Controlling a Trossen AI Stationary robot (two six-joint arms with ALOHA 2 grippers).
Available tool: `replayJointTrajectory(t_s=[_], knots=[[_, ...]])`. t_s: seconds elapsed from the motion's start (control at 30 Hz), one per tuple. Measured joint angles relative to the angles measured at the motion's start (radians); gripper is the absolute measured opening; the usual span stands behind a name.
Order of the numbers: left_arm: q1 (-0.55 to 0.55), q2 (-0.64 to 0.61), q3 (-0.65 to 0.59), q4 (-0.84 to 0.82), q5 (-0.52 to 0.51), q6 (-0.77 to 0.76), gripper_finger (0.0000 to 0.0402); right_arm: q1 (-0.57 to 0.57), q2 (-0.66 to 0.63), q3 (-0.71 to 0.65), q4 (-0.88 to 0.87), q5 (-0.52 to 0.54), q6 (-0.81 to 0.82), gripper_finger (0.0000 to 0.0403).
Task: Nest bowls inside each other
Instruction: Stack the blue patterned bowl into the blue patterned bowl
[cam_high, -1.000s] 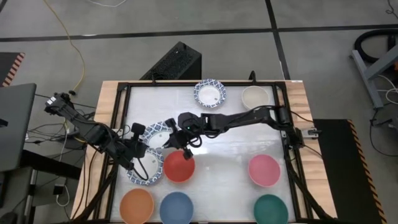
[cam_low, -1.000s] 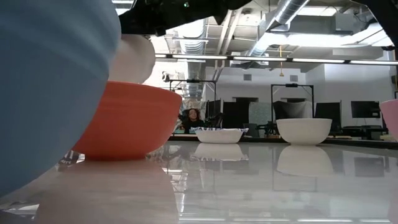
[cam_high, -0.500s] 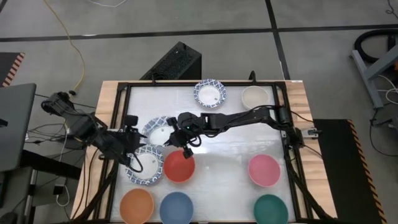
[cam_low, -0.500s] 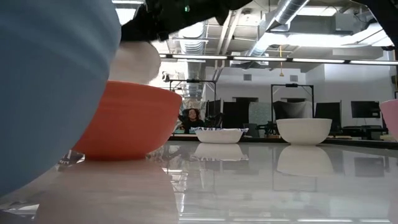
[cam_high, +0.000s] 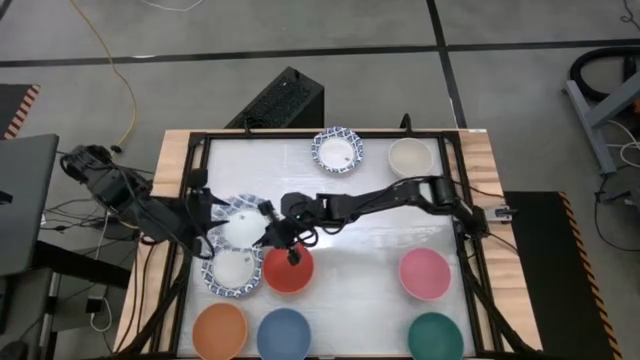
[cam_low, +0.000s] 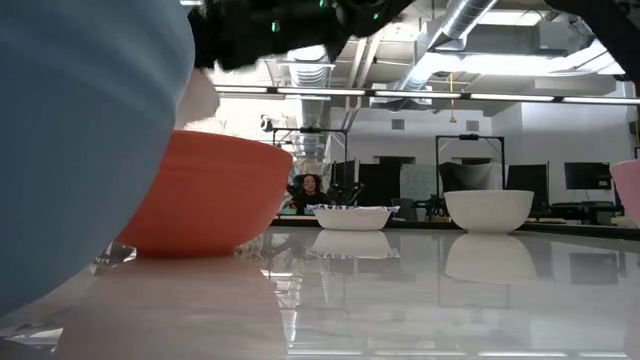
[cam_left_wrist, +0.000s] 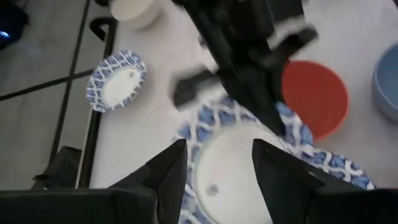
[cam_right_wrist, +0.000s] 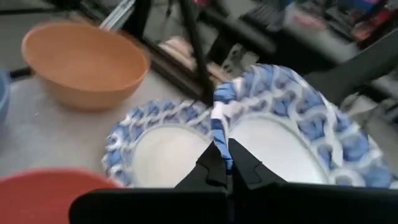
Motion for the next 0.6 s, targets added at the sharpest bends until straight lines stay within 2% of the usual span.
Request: replayJointTrajectory(t_s=[0.23,0.4,0.6], knots=[[0.000,-0.026,0.037,0.007,-0.085,0.004,0.0169,0.031,0.161,0.183,0.033,-0.052,0.002,0.0006],[0.000,-0.025,0.036,0.006,-0.089,-0.010,0.0169,0.042,0.272,0.338,-0.049,-0.139,0.006,0.0006],[0.000,-0.021,0.035,0.003,-0.087,-0.019,0.0169,0.053,0.343,0.448,-0.170,-0.150,0.008,0.0006]])
